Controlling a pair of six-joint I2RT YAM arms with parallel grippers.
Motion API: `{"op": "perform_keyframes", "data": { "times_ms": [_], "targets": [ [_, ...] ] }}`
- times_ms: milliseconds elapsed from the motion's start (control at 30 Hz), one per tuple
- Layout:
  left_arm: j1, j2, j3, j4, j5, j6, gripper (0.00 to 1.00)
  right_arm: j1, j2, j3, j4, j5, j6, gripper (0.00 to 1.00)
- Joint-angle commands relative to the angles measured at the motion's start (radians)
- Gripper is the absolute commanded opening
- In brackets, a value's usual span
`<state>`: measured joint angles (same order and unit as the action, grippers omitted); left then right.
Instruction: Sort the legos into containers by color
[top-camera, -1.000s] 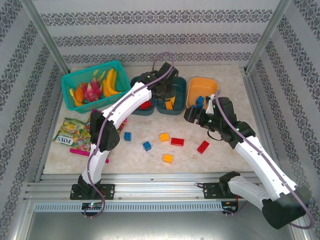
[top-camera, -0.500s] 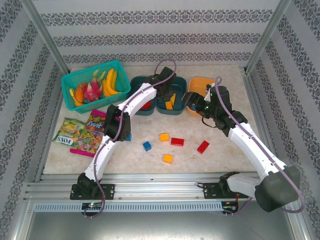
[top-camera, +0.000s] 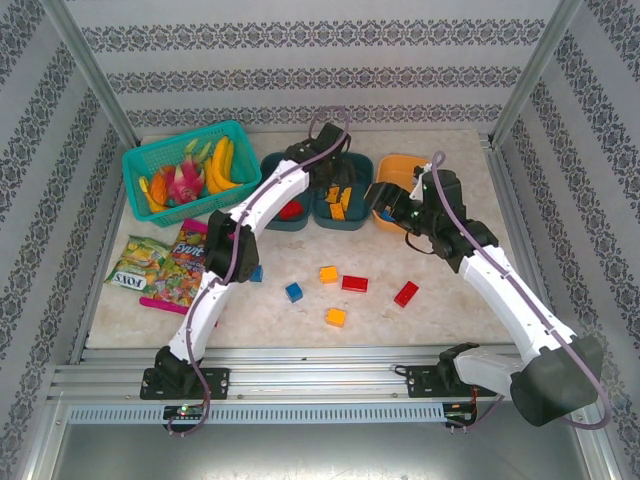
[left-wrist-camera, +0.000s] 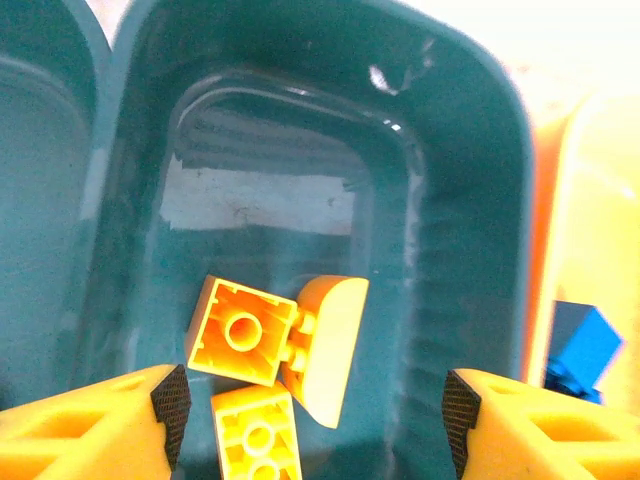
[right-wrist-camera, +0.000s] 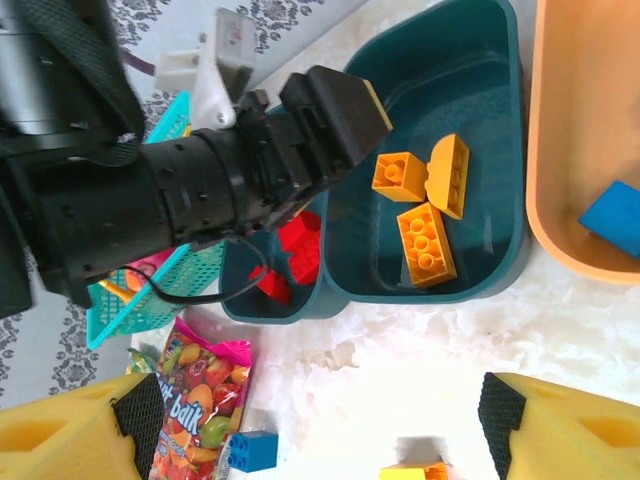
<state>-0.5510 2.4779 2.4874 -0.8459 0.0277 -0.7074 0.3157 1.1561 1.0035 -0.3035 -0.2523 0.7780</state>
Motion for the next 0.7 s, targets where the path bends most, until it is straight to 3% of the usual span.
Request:
{"op": "perform_keyframes", "data": {
  "times_ms": [0,133,267,500,667],
  "targets": [
    [0.013,-0.185,0.008,-0.056,0.021,-0.016,0.70,-0.012,-0.036,0.066,-0.047,0.000,-0.089,0.84],
    [0.004,-0.324,-0.126,-0.081,0.045,-0.012,0.70,-0.010,-0.067,0.090,-0.110,-0.015,-0.148,0.83],
    [-0.010,-0.513,-0.404,-0.037,0.059,-0.055,0.69,0.015,-0.119,0.082,-0.164,-0.030,-0.210,0.83],
    [-0.067,-0.824,-0.898,0.095,0.047,-0.181,0.69,0.131,-0.180,0.054,-0.285,0.036,-0.288,0.83],
    [-0.123,-0.983,-1.138,0.130,0.031,-0.246,0.69,0.226,-0.174,0.000,-0.303,0.103,-0.285,0.82]
  ]
}}
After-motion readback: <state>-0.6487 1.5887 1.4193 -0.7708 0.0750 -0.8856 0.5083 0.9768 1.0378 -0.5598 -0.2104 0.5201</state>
